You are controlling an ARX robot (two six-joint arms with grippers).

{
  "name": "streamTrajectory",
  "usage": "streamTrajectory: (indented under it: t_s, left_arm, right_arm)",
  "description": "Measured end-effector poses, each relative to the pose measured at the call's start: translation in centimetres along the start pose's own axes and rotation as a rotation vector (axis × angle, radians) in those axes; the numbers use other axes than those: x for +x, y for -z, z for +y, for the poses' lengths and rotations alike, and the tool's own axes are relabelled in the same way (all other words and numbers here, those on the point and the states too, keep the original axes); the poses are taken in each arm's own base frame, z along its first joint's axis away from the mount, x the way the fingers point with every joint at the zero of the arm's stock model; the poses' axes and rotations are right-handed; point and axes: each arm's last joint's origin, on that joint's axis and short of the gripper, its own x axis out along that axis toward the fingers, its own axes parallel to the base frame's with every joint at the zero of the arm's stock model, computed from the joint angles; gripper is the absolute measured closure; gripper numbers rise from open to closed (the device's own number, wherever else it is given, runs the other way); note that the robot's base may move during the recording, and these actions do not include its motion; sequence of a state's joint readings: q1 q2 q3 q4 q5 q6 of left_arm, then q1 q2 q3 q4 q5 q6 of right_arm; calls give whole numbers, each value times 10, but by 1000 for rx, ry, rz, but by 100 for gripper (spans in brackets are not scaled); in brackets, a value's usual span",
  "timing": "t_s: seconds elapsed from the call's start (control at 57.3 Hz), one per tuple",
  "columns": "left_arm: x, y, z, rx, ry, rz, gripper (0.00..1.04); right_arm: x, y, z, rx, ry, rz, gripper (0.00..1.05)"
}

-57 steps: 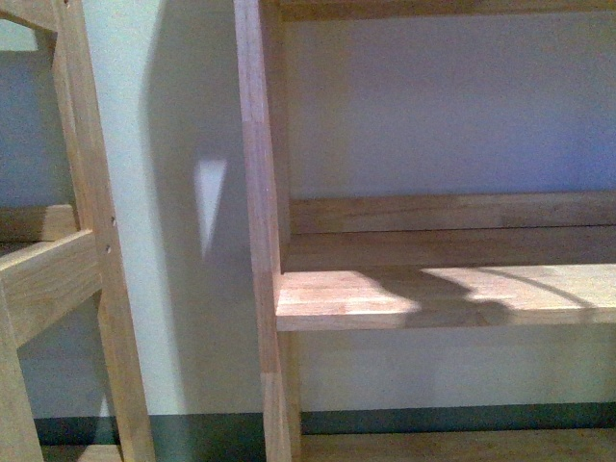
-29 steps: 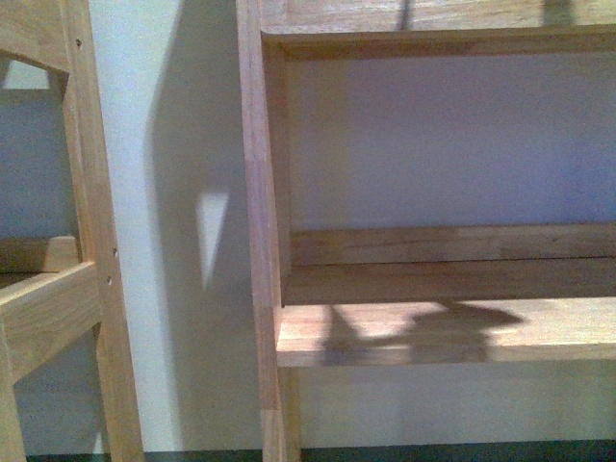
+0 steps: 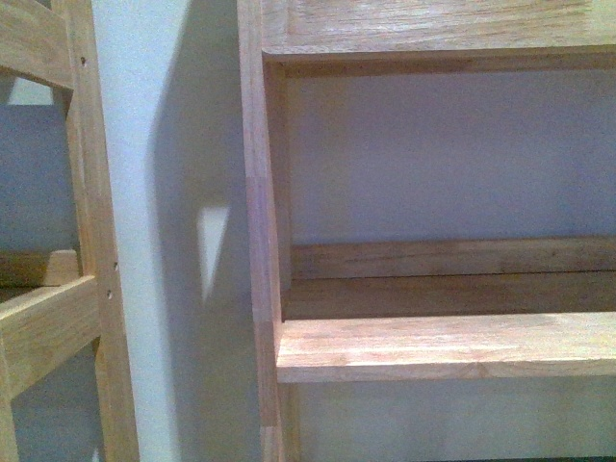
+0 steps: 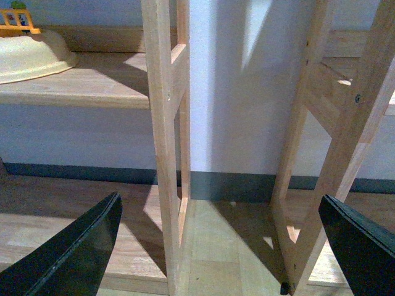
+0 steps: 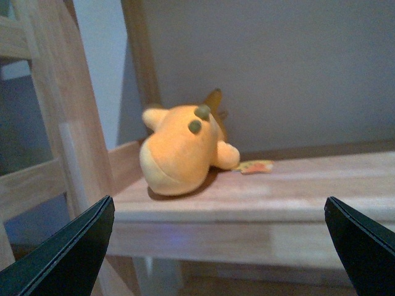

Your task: Put away toys

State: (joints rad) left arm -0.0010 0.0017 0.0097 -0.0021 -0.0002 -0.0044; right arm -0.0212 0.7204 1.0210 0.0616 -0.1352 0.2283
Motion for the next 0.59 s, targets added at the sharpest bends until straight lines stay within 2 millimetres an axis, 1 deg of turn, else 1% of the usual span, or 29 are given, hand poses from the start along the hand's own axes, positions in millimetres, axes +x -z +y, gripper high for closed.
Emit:
streamTrajectory:
  t_s: [0.052, 0.105, 0.14, 0.157, 0.209, 0.244, 0.262, 0.279, 0.332, 0.349, 0.367, 0.454, 0.506, 0.524, 0.593]
  left_arm:
    - [0, 0, 0, 0, 0, 0, 6]
    - [0, 0, 0, 0, 0, 0, 6]
    - [0, 0, 0, 0, 0, 0, 6]
    - [0, 0, 0, 0, 0, 0, 6]
    - [0, 0, 0, 0, 0, 0, 6]
    - [0, 0, 0, 0, 0, 0, 6]
    - [0, 0, 0, 0, 0, 0, 6]
    - [0, 0, 0, 0, 0, 0, 6]
    - [0, 0, 0, 0, 0, 0, 6]
    - [0, 0, 0, 0, 0, 0, 6]
    - [0, 0, 0, 0, 0, 0, 6]
    - [0, 0, 0, 0, 0, 0, 6]
    - [0, 0, 0, 0, 0, 0, 6]
    - [0, 0, 0, 0, 0, 0, 6]
    - [0, 0, 0, 0, 0, 0, 6]
  right_arm:
    - [-11, 11, -2, -4, 12, 2, 0]
    - [-26, 27, -5, -6, 19, 17, 0]
    - [-37, 41, -7, -14, 34, 30, 0]
    - [-45, 52, -8, -23, 48, 37, 0]
    - [-55, 66, -10, -45, 65, 45, 0]
    - [-64, 81, -12, -67, 84, 47, 0]
    - [-66, 85, -12, -72, 89, 47, 0]
    - [-71, 96, -14, -97, 113, 87, 3]
    - [-79, 118, -19, -133, 152, 237, 13]
    - [-82, 130, -21, -146, 159, 298, 19]
    - [-84, 138, -23, -151, 161, 324, 22]
    - [-89, 156, -26, -166, 161, 363, 34]
    - [-93, 165, -28, -173, 160, 364, 44]
    - [-95, 169, -28, -176, 158, 358, 50]
    - [-100, 178, -30, -185, 156, 347, 65]
